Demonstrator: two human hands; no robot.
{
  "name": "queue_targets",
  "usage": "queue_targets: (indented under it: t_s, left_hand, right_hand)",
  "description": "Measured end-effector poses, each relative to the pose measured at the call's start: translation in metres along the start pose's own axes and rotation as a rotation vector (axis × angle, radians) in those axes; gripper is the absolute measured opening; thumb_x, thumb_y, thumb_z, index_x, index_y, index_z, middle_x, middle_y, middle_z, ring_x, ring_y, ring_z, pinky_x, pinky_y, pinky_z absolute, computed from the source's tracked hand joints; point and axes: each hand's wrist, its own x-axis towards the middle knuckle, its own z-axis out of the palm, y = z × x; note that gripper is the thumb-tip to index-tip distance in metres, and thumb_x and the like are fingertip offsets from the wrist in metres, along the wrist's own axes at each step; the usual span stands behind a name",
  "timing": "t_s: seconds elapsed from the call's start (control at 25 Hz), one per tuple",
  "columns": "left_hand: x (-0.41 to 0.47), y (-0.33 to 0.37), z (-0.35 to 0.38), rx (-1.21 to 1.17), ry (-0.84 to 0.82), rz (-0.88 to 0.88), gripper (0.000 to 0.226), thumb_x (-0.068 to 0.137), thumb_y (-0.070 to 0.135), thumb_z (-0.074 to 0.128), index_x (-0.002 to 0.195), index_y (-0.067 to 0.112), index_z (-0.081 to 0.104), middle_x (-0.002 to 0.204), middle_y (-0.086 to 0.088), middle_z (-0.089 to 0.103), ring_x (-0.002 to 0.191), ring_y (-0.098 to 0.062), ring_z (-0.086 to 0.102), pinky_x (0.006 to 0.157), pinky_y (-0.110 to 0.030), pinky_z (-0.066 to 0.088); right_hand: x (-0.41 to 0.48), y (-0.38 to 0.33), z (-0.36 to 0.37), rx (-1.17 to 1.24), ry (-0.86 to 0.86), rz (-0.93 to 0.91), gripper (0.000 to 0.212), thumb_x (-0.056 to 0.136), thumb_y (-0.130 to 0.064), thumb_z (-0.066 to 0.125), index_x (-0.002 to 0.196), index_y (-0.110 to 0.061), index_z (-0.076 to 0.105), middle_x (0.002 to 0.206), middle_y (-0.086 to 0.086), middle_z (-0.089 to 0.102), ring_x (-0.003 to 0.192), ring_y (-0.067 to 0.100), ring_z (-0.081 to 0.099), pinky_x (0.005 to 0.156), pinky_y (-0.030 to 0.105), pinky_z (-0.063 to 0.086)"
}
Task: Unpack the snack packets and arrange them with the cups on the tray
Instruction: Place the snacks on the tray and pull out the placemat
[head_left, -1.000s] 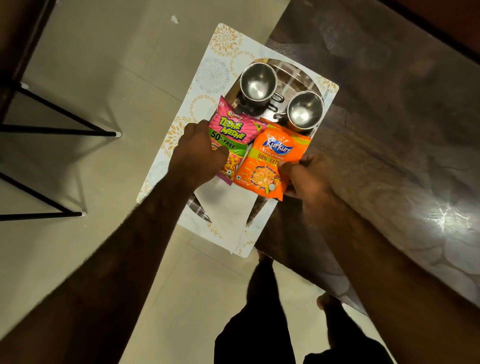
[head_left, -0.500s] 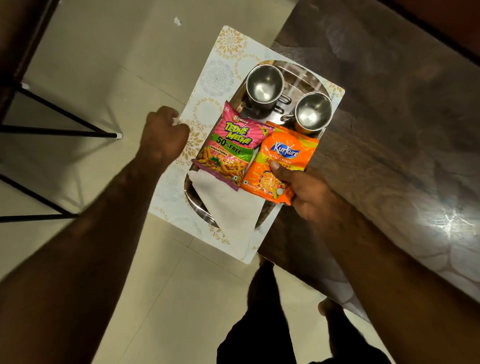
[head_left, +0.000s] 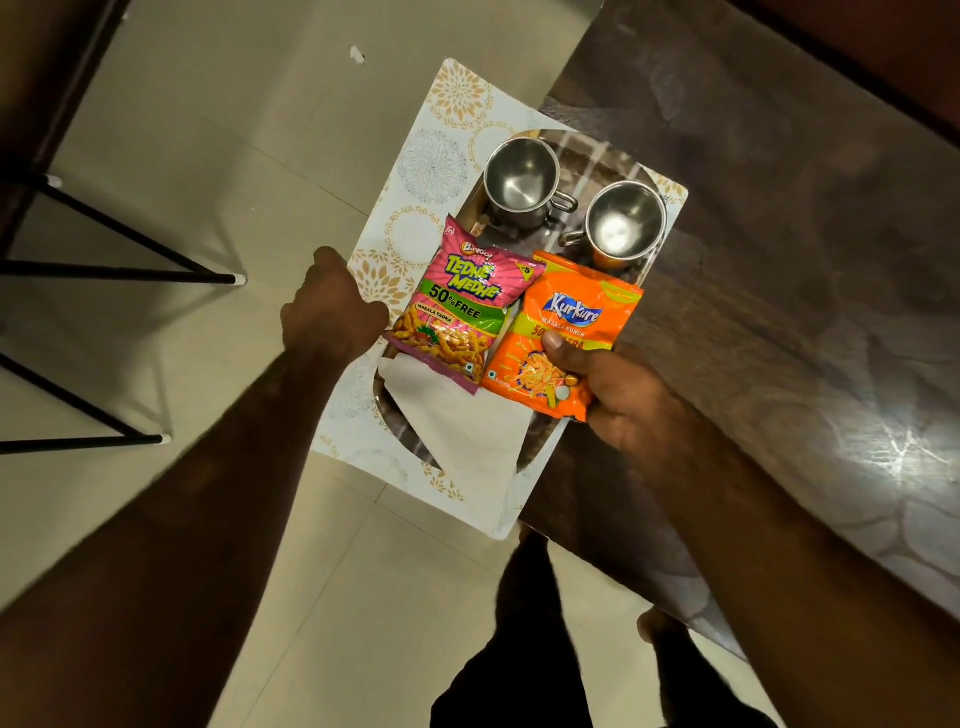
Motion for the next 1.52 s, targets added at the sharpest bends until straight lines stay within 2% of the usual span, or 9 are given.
queue_targets:
  t_s: [0.2,0.44,0.76,0.96,1.16,1.28,1.36,1.4,1.52]
  left_hand:
    - [-0.013,0.011,-0.009,-0.003,-0.034,0.093,0.034,0.089,0.019,0.064,0.115,0.009,0.045,0.115,-0.018,0.066,0.099,-0.042,0.063,0.075,-0.042,0.052]
    - [-0.036,0.031,-0.05,0.143,0.142,0.215,0.028,0.09,0.023,0.059,0.113,0.022,0.043,0.107,-0.015,0.066,0.092,-0.043,0.06,0.07,-0.042,0.045]
    - [-0.073,0.067,-0.099,0.291,0.202,0.351,0.031,0.092,0.022,0.058,0.117,0.025,0.04,0.096,-0.015,0.066,0.079,-0.041,0.057,0.065,-0.041,0.043]
    - [-0.094,0.071,-0.128,0.363,0.277,0.428,0.037,0.09,0.017,0.063,0.114,0.028,0.037,0.078,-0.008,0.056,0.058,-0.027,0.044,0.054,-0.03,0.031]
    - [-0.12,0.078,-0.156,0.44,0.324,0.461,0.036,0.093,0.02,0.064,0.116,0.026,0.037,0.077,-0.01,0.058,0.052,-0.021,0.04,0.049,-0.024,0.027]
    - [-0.138,0.083,-0.178,0.481,0.388,0.479,0.035,0.093,0.021,0.064,0.116,0.027,0.039,0.077,-0.012,0.061,0.053,-0.026,0.043,0.051,-0.028,0.031]
    - [-0.148,0.085,-0.197,0.483,0.41,0.484,0.035,0.09,0.019,0.065,0.111,0.028,0.039,0.074,-0.015,0.058,0.054,-0.031,0.046,0.054,-0.035,0.041]
    - [-0.15,0.086,-0.207,0.47,0.401,0.486,0.036,0.088,0.017,0.065,0.108,0.029,0.038,0.074,-0.016,0.059,0.057,-0.035,0.051,0.057,-0.041,0.048]
    - [-0.16,0.093,-0.237,0.409,0.353,0.524,0.04,0.082,0.013,0.063,0.104,0.033,0.037,0.081,-0.017,0.066,0.067,-0.043,0.061,0.069,-0.056,0.055]
  right_hand:
    - [0.001,0.003,-0.006,0.037,-0.003,-0.007,0.034,0.087,-0.016,0.083,0.12,-0.018,0.075,0.12,0.012,0.081,0.093,0.029,0.083,0.079,0.049,0.067]
    - [-0.01,0.001,-0.029,0.06,0.031,-0.006,0.051,0.086,-0.01,0.079,0.135,-0.008,0.069,0.126,0.017,0.077,0.111,0.038,0.077,0.093,0.056,0.061]
    - [-0.014,-0.004,-0.05,0.002,0.09,-0.03,0.019,0.093,-0.005,0.074,0.108,-0.016,0.075,0.112,0.011,0.081,0.086,0.024,0.082,0.072,0.044,0.068]
    - [-0.019,-0.008,-0.064,-0.068,0.152,-0.044,0.03,0.095,-0.006,0.075,0.124,-0.01,0.071,0.121,0.017,0.076,0.103,0.037,0.076,0.095,0.058,0.058]
    - [-0.034,-0.014,-0.066,-0.186,0.232,-0.089,0.046,0.091,-0.012,0.082,0.134,-0.003,0.067,0.124,0.023,0.076,0.114,0.046,0.074,0.1,0.066,0.057]
    - [-0.05,-0.023,-0.074,-0.261,0.331,-0.185,0.05,0.089,0.002,0.08,0.134,0.008,0.061,0.108,0.016,0.075,0.093,0.03,0.074,0.086,0.039,0.064]
    - [-0.068,-0.035,-0.078,-0.332,0.453,-0.299,0.063,0.086,0.005,0.082,0.141,0.005,0.052,0.098,0.002,0.063,0.078,0.007,0.059,0.065,0.016,0.052]
    - [-0.077,-0.042,-0.079,-0.368,0.475,-0.345,0.068,0.085,0.003,0.083,0.144,0.001,0.05,0.104,0.0,0.059,0.08,0.004,0.056,0.066,0.014,0.048]
    - [-0.111,-0.063,-0.082,-0.504,0.48,-0.474,0.071,0.085,-0.006,0.085,0.148,-0.006,0.051,0.124,-0.004,0.055,0.112,0.011,0.057,0.098,0.026,0.048]
